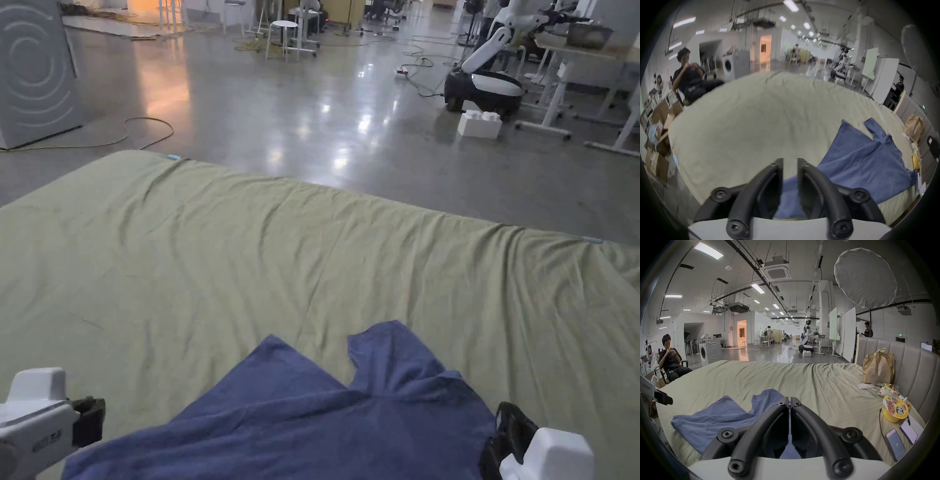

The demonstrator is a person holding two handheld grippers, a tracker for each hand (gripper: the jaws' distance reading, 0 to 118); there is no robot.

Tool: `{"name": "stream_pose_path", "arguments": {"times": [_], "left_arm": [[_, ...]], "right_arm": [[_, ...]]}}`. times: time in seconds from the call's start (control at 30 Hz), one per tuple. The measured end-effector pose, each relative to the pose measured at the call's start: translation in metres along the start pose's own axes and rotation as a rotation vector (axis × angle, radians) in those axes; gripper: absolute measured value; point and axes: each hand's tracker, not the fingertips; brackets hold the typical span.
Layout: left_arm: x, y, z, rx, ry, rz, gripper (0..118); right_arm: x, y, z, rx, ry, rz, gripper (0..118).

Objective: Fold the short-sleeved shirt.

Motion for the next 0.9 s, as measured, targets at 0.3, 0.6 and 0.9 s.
{"name": "stream_pose_path", "arguments": {"times": [0.3, 0.6, 0.9], "left_arm": [[-0.016, -0.013, -0.027, -0.169, 0.022, 0.183, 70], [-0.001, -0.028, -0.065, -0.184, 0.128, 0.036, 67], [0.019, -0.042, -0.061, -0.158, 0.072, -0.088, 10]], "right_arm": [[-0.004, -0.008, -0.009, -0.072, 0.011, 0.010, 3], [-0.010, -0.019, -0.020, -0.127, 0.022, 0.005, 3], [0.001, -0.012, -0.093, -0.266, 0.066, 0.062, 28]]}}
